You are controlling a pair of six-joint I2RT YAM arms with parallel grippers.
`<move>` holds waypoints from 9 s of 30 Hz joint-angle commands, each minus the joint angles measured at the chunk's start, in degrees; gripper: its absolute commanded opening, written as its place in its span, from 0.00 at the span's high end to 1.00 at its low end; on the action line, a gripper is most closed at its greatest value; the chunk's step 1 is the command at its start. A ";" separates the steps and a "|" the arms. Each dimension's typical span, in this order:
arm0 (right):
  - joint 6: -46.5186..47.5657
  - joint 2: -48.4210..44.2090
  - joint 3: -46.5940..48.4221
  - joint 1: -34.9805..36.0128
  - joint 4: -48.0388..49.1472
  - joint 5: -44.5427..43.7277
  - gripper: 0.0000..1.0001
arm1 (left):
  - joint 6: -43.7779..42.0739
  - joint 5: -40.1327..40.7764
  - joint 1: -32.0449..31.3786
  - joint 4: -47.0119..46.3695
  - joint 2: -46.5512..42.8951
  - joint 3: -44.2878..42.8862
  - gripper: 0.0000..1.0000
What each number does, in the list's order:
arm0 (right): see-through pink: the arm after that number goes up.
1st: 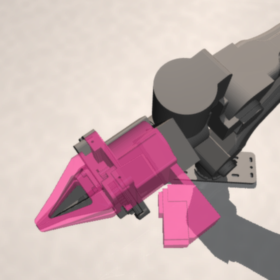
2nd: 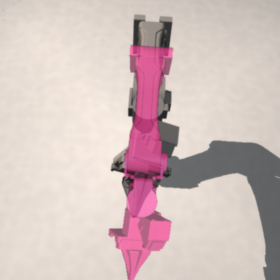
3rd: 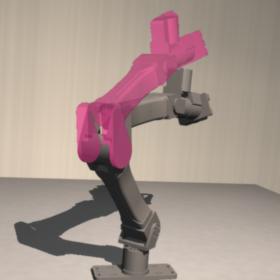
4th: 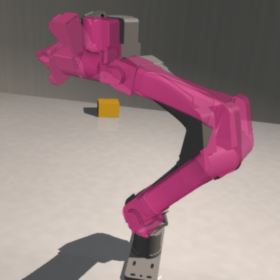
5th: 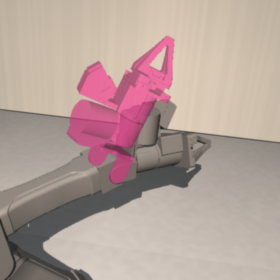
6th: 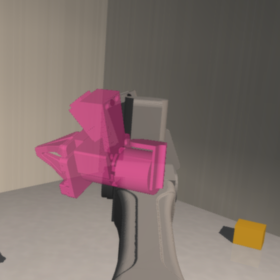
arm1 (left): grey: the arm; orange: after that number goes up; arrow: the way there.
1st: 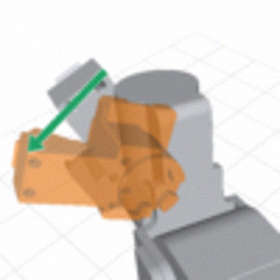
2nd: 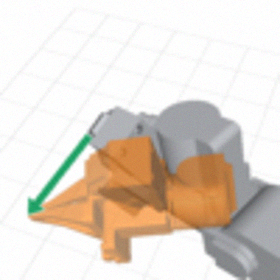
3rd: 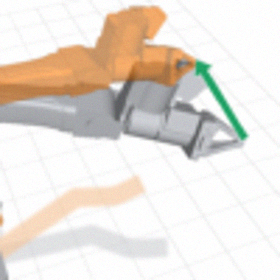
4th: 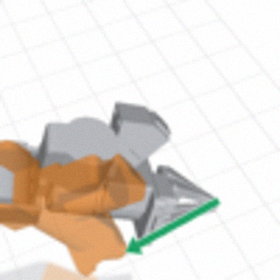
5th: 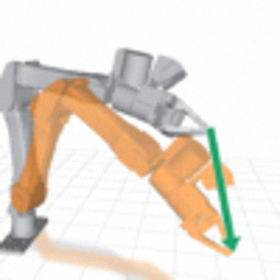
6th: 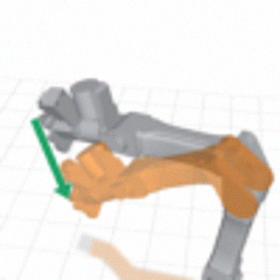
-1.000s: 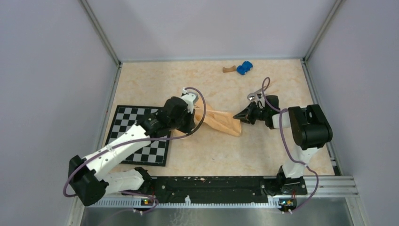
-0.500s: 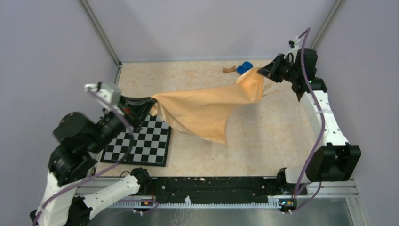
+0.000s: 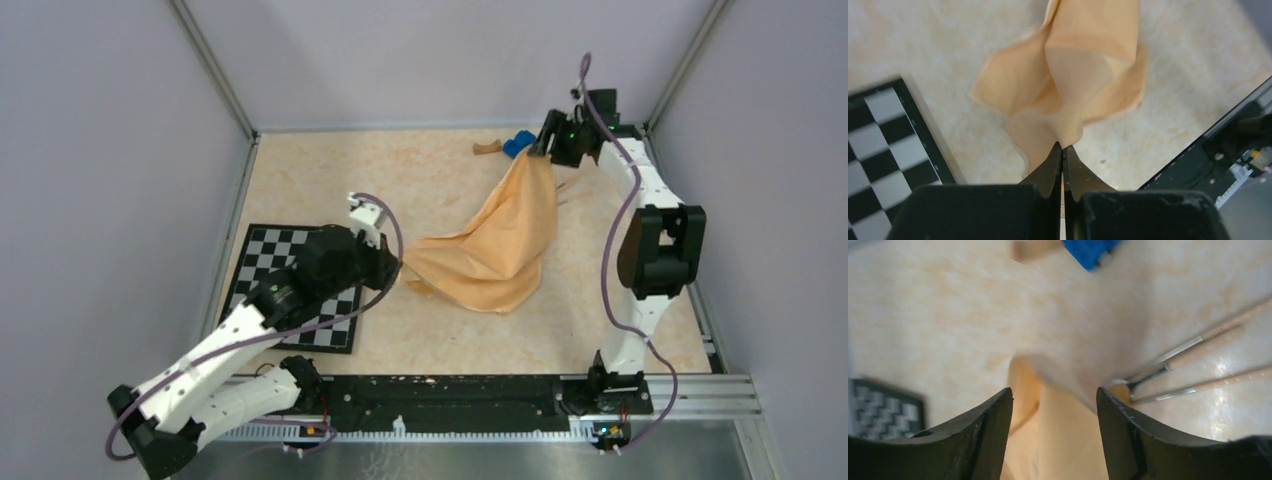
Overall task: Fold the napkin into a case and place the utensils inside
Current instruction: Pick up the crumpled napkin from the center of the board, then flatten out the crumpled napkin at the center of the board, then move the utensils to the center of the board, then smooth out the napkin at the center of the board.
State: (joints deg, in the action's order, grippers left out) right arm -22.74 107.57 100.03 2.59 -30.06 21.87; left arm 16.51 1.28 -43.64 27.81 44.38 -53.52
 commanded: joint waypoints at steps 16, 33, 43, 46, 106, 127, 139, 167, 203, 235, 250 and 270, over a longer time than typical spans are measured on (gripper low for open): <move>-22.90 -41.65 -53.23 14.78 -6.00 -12.12 0.18 | 14.96 -7.57 -0.18 -8.48 3.34 19.99 1.00; -49.02 -44.87 -72.78 22.54 9.45 -21.68 0.38 | 11.39 -5.88 -0.18 -6.40 -0.36 17.44 1.00; -43.07 -39.95 -66.81 23.36 10.75 -26.85 1.00 | 9.41 -2.19 -0.13 -4.49 -2.36 11.50 1.00; -31.37 -49.20 -59.89 23.57 3.50 -26.77 1.00 | 4.40 -0.12 -0.13 -2.54 -3.76 5.68 1.00; 1.84 0.69 -23.20 1.54 8.25 -12.99 0.33 | -9.57 7.50 17.41 -3.53 74.68 -38.29 1.00; -2.04 8.59 -23.01 -6.15 19.81 -5.51 0.19 | -7.18 4.81 17.36 1.09 74.41 -47.74 0.76; -22.83 13.68 -23.66 -6.11 36.33 1.16 0.22 | -6.49 -0.25 17.28 0.94 64.20 -43.35 0.37; -18.00 7.85 -28.31 0.02 29.00 -5.35 0.23 | 21.54 -28.37 17.31 -40.45 58.58 -7.60 0.13; 2.04 5.29 -3.28 2.75 -1.91 -18.22 0.21 | 21.05 -25.36 18.45 -41.57 69.96 -17.67 0.12; -10.27 10.94 -21.60 14.11 30.22 -19.59 0.23 | 10.21 -26.79 24.55 -37.28 64.71 -18.46 0.09; -8.11 2.53 -34.90 13.61 31.28 -9.21 0.23 | 10.73 -21.38 26.28 -39.97 76.77 -27.79 0.09; -6.36 3.80 -35.86 13.58 32.71 -6.17 0.24 | 15.68 -22.12 27.88 -57.11 75.93 -21.12 0.08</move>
State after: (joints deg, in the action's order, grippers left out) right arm -30.00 111.18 66.15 16.23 4.29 13.93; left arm 30.30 -19.38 -16.40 -18.72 118.02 -70.61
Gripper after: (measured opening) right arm 0.765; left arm 0.922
